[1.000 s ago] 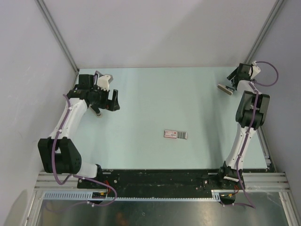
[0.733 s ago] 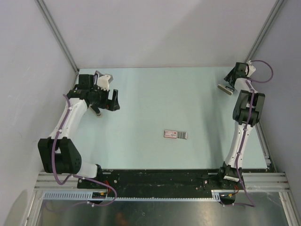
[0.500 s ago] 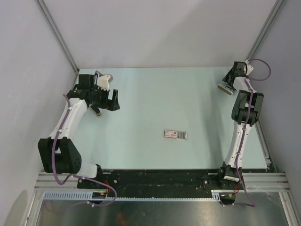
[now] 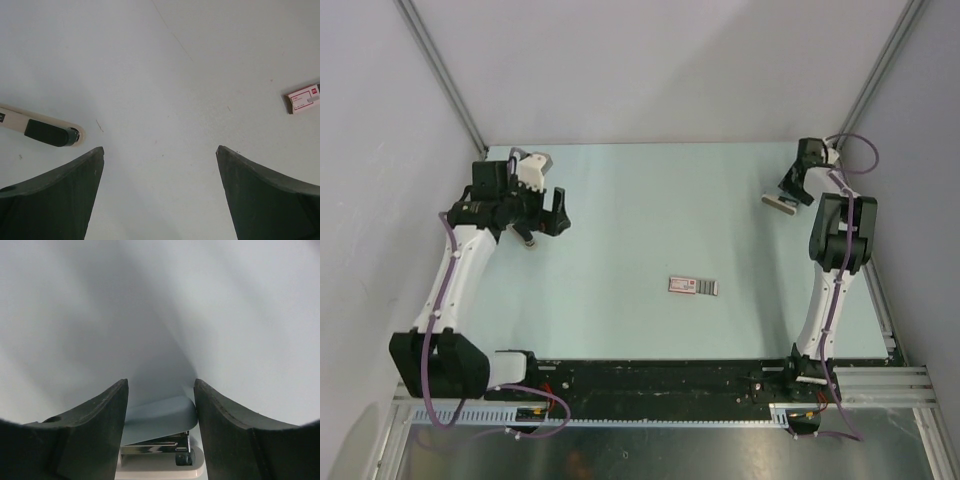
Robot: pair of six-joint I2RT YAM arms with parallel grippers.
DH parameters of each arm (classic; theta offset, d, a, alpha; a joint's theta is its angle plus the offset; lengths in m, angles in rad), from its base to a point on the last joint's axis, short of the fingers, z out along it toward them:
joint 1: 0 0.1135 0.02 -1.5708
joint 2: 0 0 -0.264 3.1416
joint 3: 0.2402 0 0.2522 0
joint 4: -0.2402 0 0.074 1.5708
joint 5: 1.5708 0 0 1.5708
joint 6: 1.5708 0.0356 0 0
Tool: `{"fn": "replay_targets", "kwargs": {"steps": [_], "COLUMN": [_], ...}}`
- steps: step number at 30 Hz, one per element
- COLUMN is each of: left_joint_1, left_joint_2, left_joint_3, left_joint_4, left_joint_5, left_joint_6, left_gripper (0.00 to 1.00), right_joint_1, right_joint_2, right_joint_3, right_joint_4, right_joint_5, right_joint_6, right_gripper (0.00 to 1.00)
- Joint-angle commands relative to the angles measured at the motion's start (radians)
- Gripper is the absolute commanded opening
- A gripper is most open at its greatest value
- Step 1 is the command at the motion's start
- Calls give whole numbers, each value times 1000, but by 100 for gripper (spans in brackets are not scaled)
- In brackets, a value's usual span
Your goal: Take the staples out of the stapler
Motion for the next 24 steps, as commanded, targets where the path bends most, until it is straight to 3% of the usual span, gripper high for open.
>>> {"fn": "replay_targets", "kwargs": {"steps": [1,16,24], "left_joint_1": [7,7,-1], "left_joint_2": [-87,-179,-225], "left_joint_3": [-24,-103,-144], "left_joint_4": [15,15,12], "left_joint_5": [21,32,71], "left_joint_6": [23,25,55], "left_gripper": [99,100,100], "right_joint_1": [105,624,786], "right_joint_2": [-102,-349,-387], "right_joint_3": [-172,-500,-524], "right_joint_4": [-90,-63,51], "right_joint_5": [-82,-165,-238], "right_joint_6": [74,412,538], "right_gripper": [59,58,60]}}
